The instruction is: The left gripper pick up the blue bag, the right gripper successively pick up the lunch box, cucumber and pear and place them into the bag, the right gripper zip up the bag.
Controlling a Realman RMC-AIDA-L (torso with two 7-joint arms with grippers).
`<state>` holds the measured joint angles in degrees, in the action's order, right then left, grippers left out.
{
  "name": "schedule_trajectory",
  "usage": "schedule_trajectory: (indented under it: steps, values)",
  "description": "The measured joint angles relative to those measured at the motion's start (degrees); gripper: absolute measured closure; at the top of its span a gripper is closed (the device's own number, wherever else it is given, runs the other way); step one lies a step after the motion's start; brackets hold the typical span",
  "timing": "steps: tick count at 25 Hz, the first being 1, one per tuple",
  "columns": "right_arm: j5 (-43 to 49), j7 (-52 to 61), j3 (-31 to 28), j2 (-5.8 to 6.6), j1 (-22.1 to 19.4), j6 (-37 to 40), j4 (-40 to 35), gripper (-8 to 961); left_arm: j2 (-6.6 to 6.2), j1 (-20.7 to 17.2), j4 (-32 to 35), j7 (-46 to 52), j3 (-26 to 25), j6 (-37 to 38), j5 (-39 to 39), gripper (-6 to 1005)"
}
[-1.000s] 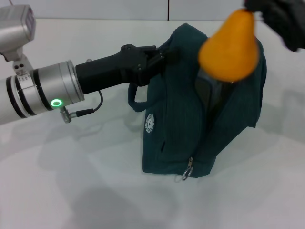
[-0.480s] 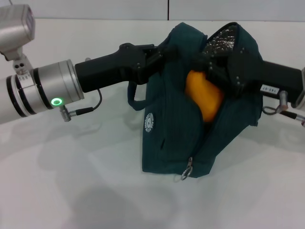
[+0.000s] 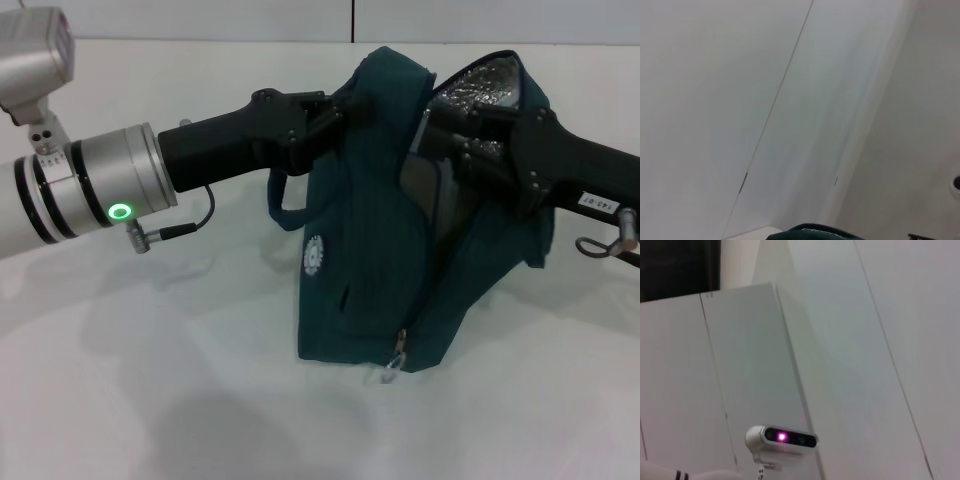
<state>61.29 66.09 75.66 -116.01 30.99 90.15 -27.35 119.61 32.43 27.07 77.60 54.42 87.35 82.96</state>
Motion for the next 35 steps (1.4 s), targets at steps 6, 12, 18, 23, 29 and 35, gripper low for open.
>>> schedule_trajectory:
  steps: [6, 12, 18, 23, 29, 35]
  values:
    - [0.5, -0.6, -2.7, 2.24, -4.3, 7.9, -2.5, 590, -0.12, -0.1, -0.2, -0.1, 0.0, -0.3, 0.1, 958]
    - [1.4, -0.8, -5.8, 6.26, -12.8, 6.4, -4.1, 479, -0.09, -0.4, -0.3, -0.5, 0.1, -0.7, 0.4, 957]
    - [5.9, -2.5, -6.0, 5.46, -14.1, -0.4, -1.9, 454, -0.03, -0.5, -0.4, -0.9, 0.0, -1.0, 0.3, 958]
    - [14.2, -2.7, -6.0, 2.83, -11.0, -4.5, -1.7, 487, 0.02, -0.6, -0.5, -1.3, 0.1, -1.4, 0.2, 958]
    - [18.4, -2.5, -5.8, 1.45, -8.5, -7.6, -2.3, 538, 0.07, -0.7, -0.6, -1.6, 0.0, -1.6, 0.2, 958]
    - [18.2, -6.1, -6.9, 1.19, -8.9, -6.8, -2.6, 607, 0.01, -0.9, -0.6, -2.3, 0.0, -1.6, 0.2, 957]
